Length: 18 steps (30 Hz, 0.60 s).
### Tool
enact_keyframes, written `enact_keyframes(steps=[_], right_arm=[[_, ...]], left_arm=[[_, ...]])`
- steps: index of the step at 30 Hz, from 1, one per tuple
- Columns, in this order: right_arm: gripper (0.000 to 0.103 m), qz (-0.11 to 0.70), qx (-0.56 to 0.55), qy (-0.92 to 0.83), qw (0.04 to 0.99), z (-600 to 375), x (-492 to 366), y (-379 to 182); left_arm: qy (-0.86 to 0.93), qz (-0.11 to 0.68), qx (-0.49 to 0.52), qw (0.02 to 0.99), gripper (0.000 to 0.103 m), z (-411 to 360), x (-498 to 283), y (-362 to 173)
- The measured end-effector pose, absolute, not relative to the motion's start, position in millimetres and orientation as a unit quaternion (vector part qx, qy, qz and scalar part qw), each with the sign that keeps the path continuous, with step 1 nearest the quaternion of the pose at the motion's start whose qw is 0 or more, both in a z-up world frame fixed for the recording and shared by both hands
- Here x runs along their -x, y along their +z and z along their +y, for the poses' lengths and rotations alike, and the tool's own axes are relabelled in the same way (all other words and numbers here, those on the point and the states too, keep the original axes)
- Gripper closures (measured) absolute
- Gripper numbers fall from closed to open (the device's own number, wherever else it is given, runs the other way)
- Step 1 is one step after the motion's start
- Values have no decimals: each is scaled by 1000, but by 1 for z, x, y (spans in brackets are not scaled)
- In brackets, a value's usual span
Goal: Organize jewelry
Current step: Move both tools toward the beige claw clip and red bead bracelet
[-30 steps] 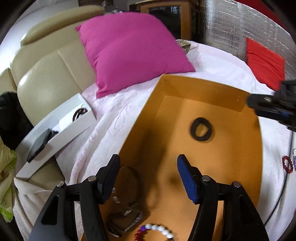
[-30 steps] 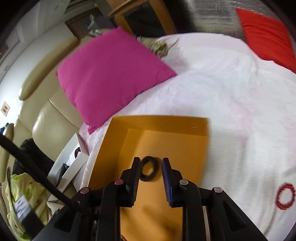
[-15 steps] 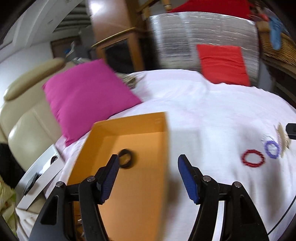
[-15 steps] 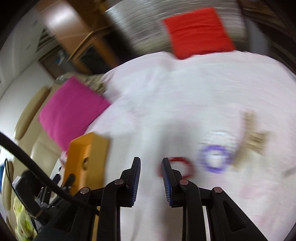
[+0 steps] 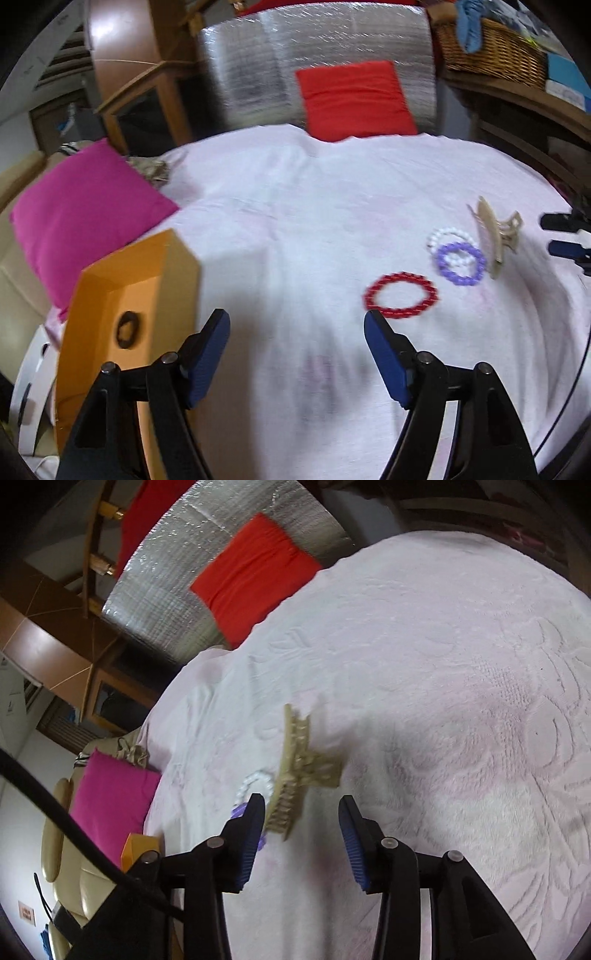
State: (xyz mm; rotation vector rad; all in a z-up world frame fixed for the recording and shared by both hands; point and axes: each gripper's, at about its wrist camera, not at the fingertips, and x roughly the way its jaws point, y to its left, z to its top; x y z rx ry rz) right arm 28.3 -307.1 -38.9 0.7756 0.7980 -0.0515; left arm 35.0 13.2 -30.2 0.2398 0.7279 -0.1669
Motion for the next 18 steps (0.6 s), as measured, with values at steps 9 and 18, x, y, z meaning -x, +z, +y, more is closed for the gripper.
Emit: enact_keyframes(steps=[9, 18], right_arm=[[50, 381, -403, -23, 832, -329, -61, -61], [50, 374, -395, -10, 839, -323, -82, -62]], left_arm=[[-111, 413, -87, 900, 26, -1, -61, -52], [-154, 424, -71, 890, 25, -25, -74, -61]])
